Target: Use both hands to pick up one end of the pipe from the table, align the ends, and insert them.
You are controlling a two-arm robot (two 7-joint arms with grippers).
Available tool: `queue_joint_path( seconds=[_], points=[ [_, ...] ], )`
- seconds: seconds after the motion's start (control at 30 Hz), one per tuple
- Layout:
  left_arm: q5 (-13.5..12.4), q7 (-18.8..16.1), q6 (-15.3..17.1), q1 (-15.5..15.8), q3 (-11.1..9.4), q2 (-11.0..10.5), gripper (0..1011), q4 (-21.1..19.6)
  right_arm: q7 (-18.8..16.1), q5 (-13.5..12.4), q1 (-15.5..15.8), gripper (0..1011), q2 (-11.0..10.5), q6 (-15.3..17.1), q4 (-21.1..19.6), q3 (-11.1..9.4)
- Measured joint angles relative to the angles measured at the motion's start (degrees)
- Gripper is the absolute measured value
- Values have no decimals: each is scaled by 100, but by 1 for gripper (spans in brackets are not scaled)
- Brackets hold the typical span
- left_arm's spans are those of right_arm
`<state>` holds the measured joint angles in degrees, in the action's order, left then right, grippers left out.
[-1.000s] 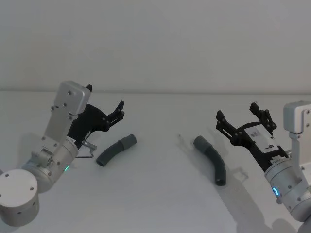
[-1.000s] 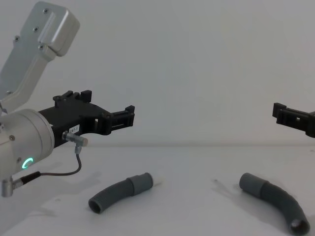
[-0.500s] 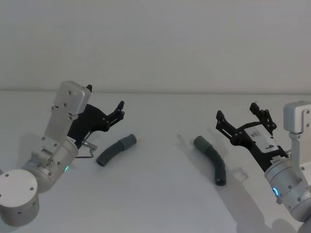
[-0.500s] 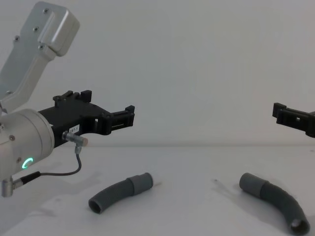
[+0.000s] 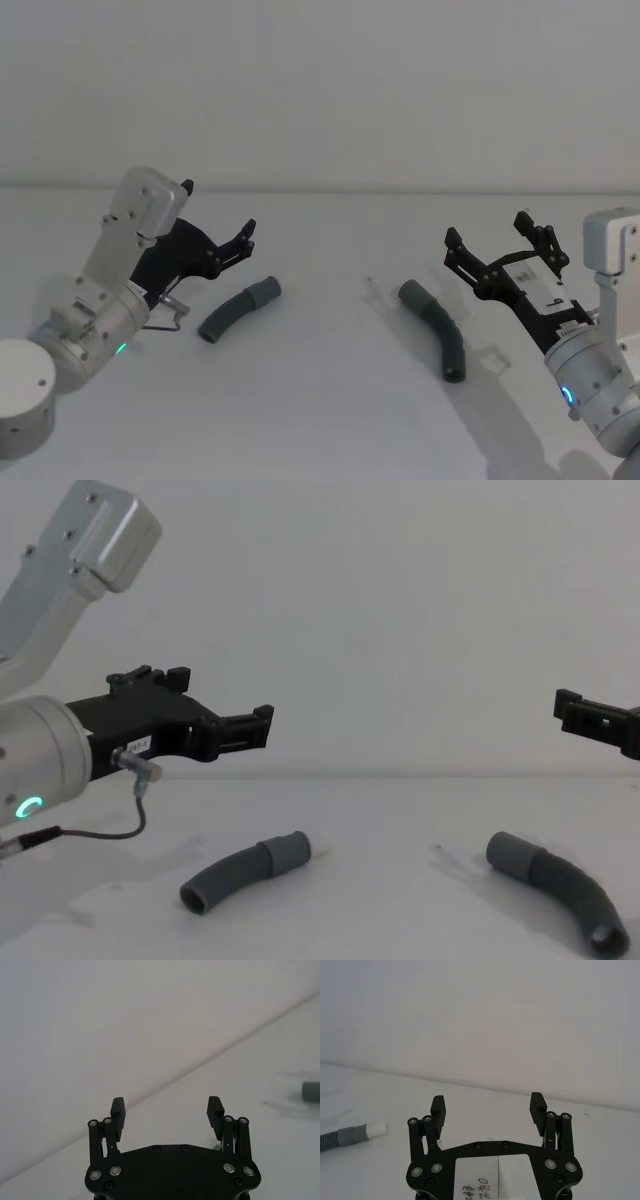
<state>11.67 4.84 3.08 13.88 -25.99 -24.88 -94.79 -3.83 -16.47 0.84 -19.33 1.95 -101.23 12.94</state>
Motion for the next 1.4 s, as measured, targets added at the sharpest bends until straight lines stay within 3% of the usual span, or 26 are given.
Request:
queue_joint_path(
  seconds=[0.3,0.57,1.4],
  points=[
    [117,662,537,104,-15,-456,1001,-197,0,0,0,1002,0,0,0,0],
    [155,1003,832,208,-36,-637,1001,-178,0,0,0,1001,0,0,0,0],
    [122,1546,1421,501,-248,-521,1001,147,0,0,0,1001,0,0,0,0]
  ],
)
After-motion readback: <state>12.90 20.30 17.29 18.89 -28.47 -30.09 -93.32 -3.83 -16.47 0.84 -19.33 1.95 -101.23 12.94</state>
